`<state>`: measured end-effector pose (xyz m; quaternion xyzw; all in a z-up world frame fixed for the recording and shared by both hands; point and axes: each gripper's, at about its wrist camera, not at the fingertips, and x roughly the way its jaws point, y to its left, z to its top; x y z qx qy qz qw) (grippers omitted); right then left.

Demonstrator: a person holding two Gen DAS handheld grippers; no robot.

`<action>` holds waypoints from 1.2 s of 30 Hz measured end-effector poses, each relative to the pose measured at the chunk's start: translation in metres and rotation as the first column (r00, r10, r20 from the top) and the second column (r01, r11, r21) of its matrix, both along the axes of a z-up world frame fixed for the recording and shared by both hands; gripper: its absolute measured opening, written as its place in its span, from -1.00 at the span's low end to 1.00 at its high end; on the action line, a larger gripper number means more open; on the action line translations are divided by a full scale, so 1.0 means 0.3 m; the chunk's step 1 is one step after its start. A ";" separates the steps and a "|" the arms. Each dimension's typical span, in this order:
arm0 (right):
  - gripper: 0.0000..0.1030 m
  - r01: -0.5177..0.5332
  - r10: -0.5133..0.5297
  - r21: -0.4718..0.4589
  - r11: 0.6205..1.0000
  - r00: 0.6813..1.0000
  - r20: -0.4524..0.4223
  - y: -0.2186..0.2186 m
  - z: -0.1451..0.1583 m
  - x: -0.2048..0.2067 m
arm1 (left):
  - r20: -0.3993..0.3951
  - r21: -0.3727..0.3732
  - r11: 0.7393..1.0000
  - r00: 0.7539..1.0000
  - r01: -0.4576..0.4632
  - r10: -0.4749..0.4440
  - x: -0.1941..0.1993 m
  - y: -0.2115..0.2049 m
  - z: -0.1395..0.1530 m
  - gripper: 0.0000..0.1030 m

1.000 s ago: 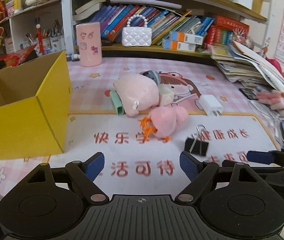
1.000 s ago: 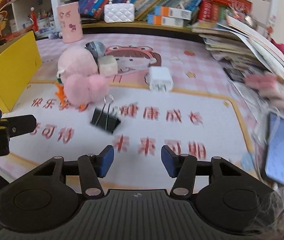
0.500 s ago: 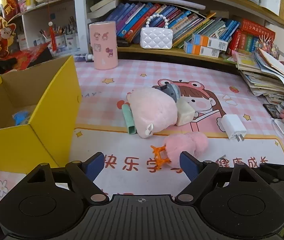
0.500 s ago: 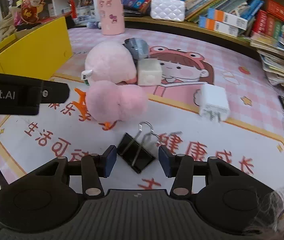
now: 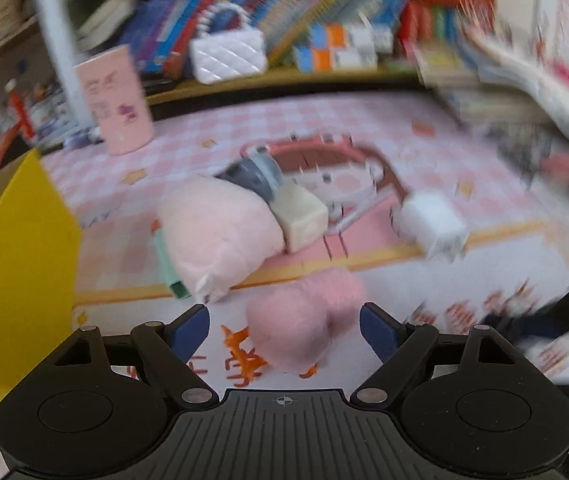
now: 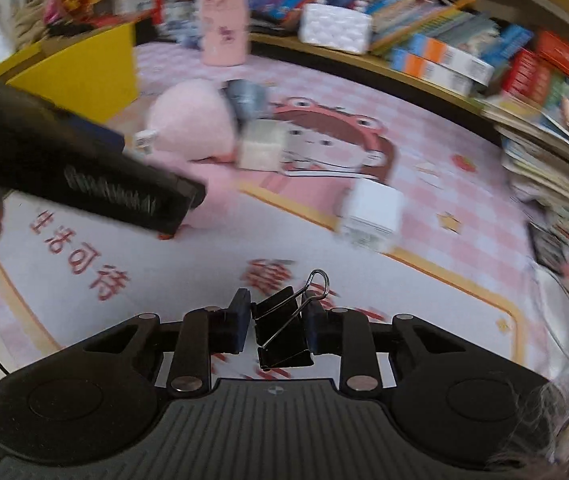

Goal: Organize objects
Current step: 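Grasp the black binder clip with the right tool while the left grasps the pink plush, then carry the binder clip and pink plush over to the yellow box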

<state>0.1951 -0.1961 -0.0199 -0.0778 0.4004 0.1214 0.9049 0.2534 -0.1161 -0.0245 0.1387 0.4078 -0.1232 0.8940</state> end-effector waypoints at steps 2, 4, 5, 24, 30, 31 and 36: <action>-0.50 0.038 -0.038 0.010 0.999 0.999 -0.003 -0.031 0.010 -0.011 | -0.014 0.077 0.996 0.999 0.046 -0.045 0.018 -0.046 -0.037 0.63; -0.50 0.070 -0.069 0.030 0.997 0.998 -0.006 -0.056 0.021 -0.022 | -0.018 0.116 0.990 0.997 0.076 -0.075 0.024 -0.069 -0.064 0.35; -0.50 0.080 -0.080 0.038 0.996 0.997 -0.005 -0.061 0.026 -0.028 | -0.007 0.109 0.990 0.996 0.084 -0.084 0.023 -0.073 -0.067 0.17; -0.50 0.107 -0.107 0.061 0.992 0.994 0.004 0.103 0.090 -0.162 | 0.019 -0.309 0.949 0.997 -0.067 0.076 -0.293 0.274 0.124 0.13; -0.50 0.057 -0.057 0.053 0.997 0.998 0.006 0.265 0.107 -0.217 | 0.016 -0.335 0.935 0.991 -0.118 0.130 -0.426 0.445 0.133 0.13; -0.50 0.049 -0.049 0.050 0.998 0.999 0.007 0.295 0.111 -0.226 | 0.014 -0.336 0.933 0.990 -0.129 0.142 -0.446 0.476 0.132 0.13; -0.50 0.004 -0.004 0.045 0.999 1.000 0.003 0.449 0.124 -0.287 | -0.002 -0.343 0.923 0.982 -0.177 0.187 -0.534 0.625 0.125 0.13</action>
